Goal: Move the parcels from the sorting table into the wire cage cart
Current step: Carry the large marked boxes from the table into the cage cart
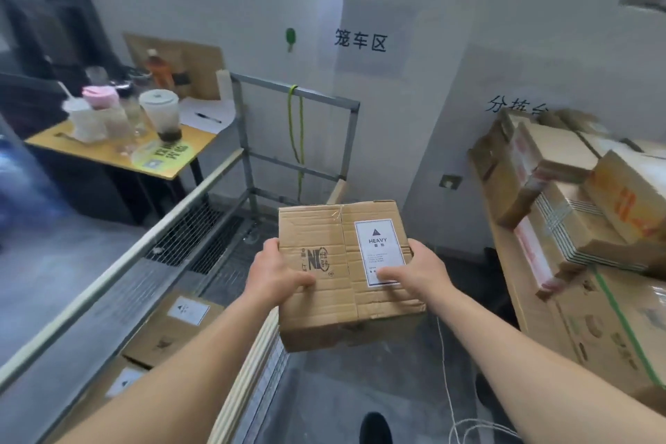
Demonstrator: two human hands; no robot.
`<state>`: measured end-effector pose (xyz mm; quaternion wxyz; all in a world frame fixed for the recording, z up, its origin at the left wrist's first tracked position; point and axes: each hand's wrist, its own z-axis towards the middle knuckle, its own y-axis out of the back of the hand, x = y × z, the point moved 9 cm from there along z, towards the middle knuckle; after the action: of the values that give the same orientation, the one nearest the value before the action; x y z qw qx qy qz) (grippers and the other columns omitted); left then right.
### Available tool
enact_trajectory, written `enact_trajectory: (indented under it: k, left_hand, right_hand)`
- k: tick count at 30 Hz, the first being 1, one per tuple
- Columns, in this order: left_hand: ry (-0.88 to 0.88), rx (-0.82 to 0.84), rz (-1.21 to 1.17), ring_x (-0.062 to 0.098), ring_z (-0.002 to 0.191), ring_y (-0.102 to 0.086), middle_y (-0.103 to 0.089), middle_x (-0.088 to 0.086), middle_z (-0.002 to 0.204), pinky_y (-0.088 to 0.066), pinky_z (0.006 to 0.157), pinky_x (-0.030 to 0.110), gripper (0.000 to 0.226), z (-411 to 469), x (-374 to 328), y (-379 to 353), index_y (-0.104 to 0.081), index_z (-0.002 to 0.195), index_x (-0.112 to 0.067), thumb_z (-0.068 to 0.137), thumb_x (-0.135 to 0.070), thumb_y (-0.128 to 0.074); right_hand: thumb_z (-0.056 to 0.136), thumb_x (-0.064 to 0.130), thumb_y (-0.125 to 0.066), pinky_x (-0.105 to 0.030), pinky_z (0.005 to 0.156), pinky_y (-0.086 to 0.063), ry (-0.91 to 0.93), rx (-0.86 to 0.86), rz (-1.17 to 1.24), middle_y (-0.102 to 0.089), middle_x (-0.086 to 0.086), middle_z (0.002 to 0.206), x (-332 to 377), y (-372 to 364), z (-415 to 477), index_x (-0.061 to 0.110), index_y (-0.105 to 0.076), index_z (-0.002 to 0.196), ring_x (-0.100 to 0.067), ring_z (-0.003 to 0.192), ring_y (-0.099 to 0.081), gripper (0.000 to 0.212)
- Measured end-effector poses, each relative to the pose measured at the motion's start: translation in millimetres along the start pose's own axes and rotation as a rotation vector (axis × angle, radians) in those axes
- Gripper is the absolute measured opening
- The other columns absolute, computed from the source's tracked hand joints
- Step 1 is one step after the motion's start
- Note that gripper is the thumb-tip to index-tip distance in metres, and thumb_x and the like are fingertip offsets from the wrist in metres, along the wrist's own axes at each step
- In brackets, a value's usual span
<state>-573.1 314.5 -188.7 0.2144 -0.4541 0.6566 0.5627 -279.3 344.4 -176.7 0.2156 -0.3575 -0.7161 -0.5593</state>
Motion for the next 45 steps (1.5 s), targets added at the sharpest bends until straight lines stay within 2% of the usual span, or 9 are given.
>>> enact_trajectory:
  k: [5,10,14,19,23,28,33,41,45]
  left_hand:
    - [0.079,-0.157,-0.078,0.017,0.104,-0.061,-0.063,-0.007,0.111,-0.050,0.094,0.039,0.082,32.0,12.4,43.4,-0.046,0.127,-0.024,0.059,-0.025,-0.093]
    - [0.169,-0.279,-0.133,0.017,0.106,-0.062,-0.065,-0.010,0.112,-0.050,0.099,0.046,0.083,64.5,16.5,69.5,-0.045,0.128,-0.031,0.059,-0.028,-0.092]
    - [0.225,-0.357,-0.169,0.014,0.105,-0.062,-0.063,-0.016,0.109,-0.051,0.097,0.046,0.082,82.7,15.9,77.7,-0.045,0.128,-0.034,0.061,-0.029,-0.092]
    - [0.305,-0.420,-0.170,0.016,0.106,-0.062,-0.064,-0.011,0.113,-0.051,0.098,0.049,0.080,95.3,22.4,85.8,-0.045,0.123,-0.035,0.057,-0.031,-0.090]
    - [0.375,-0.451,-0.162,0.022,0.107,-0.062,-0.064,-0.004,0.115,-0.051,0.098,0.048,0.078,108.8,38.0,98.8,-0.046,0.122,-0.027,0.056,-0.034,-0.088]
    - [0.480,-0.421,-0.151,0.023,0.102,-0.065,-0.068,0.001,0.112,-0.054,0.092,0.044,0.065,135.7,82.2,111.2,-0.060,0.114,-0.017,0.057,-0.039,-0.083]
    - [0.539,-0.414,-0.193,0.025,0.108,-0.062,-0.065,0.002,0.117,-0.048,0.101,0.049,0.067,165.0,117.6,116.9,-0.057,0.117,-0.015,0.060,-0.035,-0.087]
    - [0.655,-0.413,-0.238,0.022,0.109,-0.059,-0.060,0.005,0.121,-0.052,0.097,0.044,0.070,176.0,168.3,120.4,-0.051,0.121,-0.015,0.062,-0.028,-0.088]
    - [0.738,-0.429,-0.249,0.024,0.111,-0.059,-0.057,0.008,0.126,-0.051,0.098,0.042,0.077,183.2,192.8,112.8,-0.051,0.125,-0.011,0.061,-0.030,-0.089]
  right_hand:
    - [0.056,0.038,-0.087,-0.032,0.080,-0.052,0.128,0.129,-0.007,-0.070,0.021,0.095,62.0,-34.3,65.4,0.032,-0.061,0.100,-0.005,0.090,-0.065,0.052]
    - [0.050,0.042,-0.085,-0.022,0.066,-0.044,0.246,0.229,-0.025,-0.068,0.027,0.089,118.6,-57.7,127.7,0.035,-0.061,0.095,0.005,0.084,-0.062,0.052]
    - [0.047,0.046,-0.084,-0.024,0.069,-0.045,0.329,0.297,-0.065,-0.067,0.027,0.091,151.1,-71.3,169.8,0.034,-0.060,0.100,0.003,0.087,-0.062,0.059]
    - [0.052,0.044,-0.087,-0.029,0.075,-0.048,0.411,0.382,-0.113,-0.066,0.023,0.095,180.7,-101.1,203.4,0.034,-0.058,0.103,-0.001,0.090,-0.062,0.059]
    - [0.053,0.044,-0.086,-0.027,0.070,-0.044,0.427,0.427,-0.166,-0.066,0.024,0.096,202.7,-133.0,223.9,0.034,-0.058,0.106,-0.004,0.092,-0.063,0.061]
    - [0.051,0.042,-0.086,-0.020,0.065,-0.042,0.431,0.481,-0.214,-0.065,0.026,0.094,223.4,-185.3,243.1,0.034,-0.057,0.103,0.006,0.085,-0.059,0.061]
    - [0.055,0.038,-0.087,-0.022,0.065,-0.042,0.409,0.511,-0.298,-0.064,0.024,0.094,235.1,-229.1,268.2,0.033,-0.056,0.103,0.002,0.086,-0.059,0.058]
    - [0.055,0.039,-0.086,-0.033,0.078,-0.051,0.409,0.609,-0.398,-0.065,0.018,0.099,238.1,-298.0,286.5,0.031,-0.056,0.106,-0.008,0.093,-0.062,0.060]
    - [0.056,0.038,-0.087,-0.032,0.075,-0.051,0.416,0.673,-0.439,-0.065,0.017,0.102,233.8,-331.2,296.8,0.031,-0.053,0.108,-0.008,0.092,-0.063,0.062]
